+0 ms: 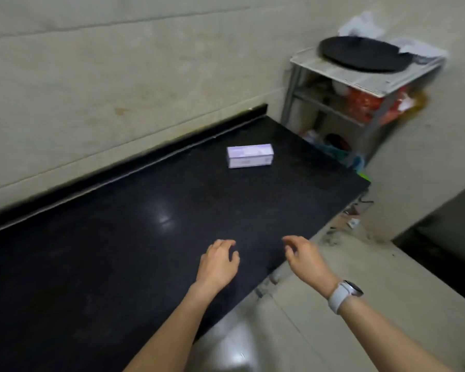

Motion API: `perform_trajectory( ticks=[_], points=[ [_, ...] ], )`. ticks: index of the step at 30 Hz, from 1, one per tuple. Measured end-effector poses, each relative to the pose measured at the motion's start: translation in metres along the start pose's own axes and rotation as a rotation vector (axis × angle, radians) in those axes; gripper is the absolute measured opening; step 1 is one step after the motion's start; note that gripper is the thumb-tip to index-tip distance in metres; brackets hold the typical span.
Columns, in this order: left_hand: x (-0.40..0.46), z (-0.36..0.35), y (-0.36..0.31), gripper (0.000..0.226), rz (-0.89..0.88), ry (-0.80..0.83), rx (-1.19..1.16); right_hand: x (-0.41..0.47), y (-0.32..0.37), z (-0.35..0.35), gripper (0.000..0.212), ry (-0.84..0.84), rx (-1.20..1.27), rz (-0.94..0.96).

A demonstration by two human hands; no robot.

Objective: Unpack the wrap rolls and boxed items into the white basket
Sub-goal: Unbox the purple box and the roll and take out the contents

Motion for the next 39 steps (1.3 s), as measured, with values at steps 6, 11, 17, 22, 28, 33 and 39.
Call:
perform_trajectory(
  ticks=[6,11,17,22,28,33,39],
  points=[
    [0.073,-0.050,-0.083,0.039,-0.161,0.116,0.083,0.032,-0.080,0.050,0.036,-0.055,0.048,-0.133],
    [0.158,-0.053,-0.091,0.045,-0.174,0.080,0.233,0.099,-0.086,0.060,0.036,-0.054,0.007,-0.102],
    [0.287,-0.010,-0.078,0.067,-0.065,-0.100,0.402,0.224,-0.063,0.049,0.056,0.110,-0.275,0.022],
    [0.368,0.006,-0.059,0.092,-0.004,-0.026,0.565,0.299,-0.067,0.035,0.081,0.305,-0.507,0.036],
    [0.412,0.005,-0.039,0.076,0.026,0.043,0.604,0.317,-0.082,0.021,0.087,0.384,-0.532,0.049],
    [0.367,0.022,-0.057,0.067,0.093,-0.213,0.234,0.317,-0.081,0.022,0.086,0.406,-0.501,0.052],
    [0.235,0.016,-0.071,0.052,0.254,-0.572,-0.345,0.313,-0.057,0.038,0.062,0.400,-0.353,0.110]
  ],
)
Point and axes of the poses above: each hand's wrist, its own x-axis towards the middle knuckle, its own z-axis out of the back of the hand, y = z × x, the point moved 10 cm from there along x, towards the middle knuckle, and after that the axes turned 9 degrees about -z, right-handed, at the moved point
